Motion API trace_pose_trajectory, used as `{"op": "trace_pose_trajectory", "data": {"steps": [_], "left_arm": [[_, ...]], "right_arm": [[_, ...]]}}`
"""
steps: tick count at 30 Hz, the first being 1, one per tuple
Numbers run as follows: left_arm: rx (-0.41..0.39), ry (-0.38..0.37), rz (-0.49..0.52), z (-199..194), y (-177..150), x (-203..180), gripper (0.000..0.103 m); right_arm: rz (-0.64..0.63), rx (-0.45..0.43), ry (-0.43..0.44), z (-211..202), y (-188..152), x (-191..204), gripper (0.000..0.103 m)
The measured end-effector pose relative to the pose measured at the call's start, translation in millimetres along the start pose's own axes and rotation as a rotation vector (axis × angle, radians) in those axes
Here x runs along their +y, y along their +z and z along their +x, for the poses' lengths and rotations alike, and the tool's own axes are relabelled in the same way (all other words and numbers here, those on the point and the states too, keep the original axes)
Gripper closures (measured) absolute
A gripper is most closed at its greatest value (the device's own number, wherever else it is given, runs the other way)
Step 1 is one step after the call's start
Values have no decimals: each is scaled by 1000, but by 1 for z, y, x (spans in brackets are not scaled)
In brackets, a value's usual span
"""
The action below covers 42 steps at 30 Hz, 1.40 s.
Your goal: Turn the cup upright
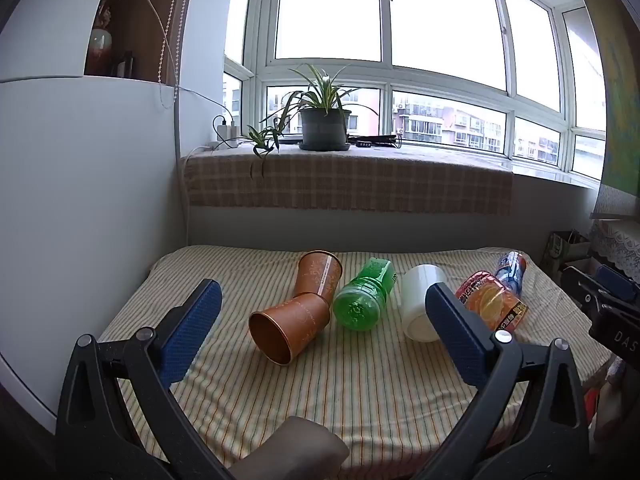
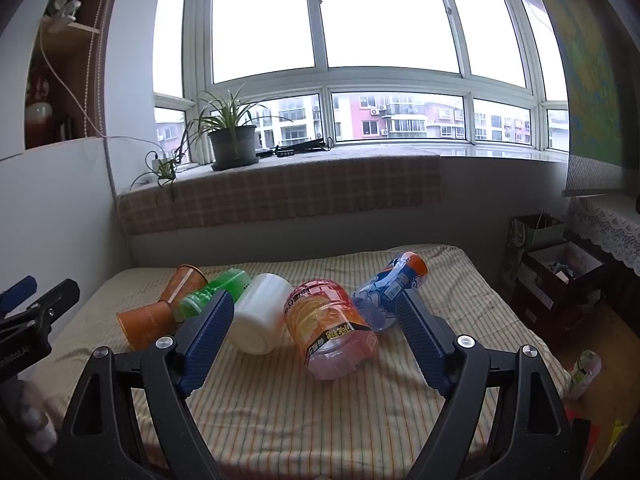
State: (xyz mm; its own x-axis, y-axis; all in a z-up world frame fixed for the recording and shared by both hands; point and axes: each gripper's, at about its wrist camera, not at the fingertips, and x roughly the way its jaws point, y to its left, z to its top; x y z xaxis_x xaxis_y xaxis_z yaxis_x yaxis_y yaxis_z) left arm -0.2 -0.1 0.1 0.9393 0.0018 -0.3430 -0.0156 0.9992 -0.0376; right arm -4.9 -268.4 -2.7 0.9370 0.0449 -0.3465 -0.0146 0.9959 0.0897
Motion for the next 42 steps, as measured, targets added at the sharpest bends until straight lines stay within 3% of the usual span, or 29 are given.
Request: {"op": "trace_pose_trajectory", "data": {"steps": [42], "left_arm": [[-6, -2, -3, -2, 4, 3, 0]], "right_arm": [[-52, -32, -36, -5, 6, 7, 20]]}}
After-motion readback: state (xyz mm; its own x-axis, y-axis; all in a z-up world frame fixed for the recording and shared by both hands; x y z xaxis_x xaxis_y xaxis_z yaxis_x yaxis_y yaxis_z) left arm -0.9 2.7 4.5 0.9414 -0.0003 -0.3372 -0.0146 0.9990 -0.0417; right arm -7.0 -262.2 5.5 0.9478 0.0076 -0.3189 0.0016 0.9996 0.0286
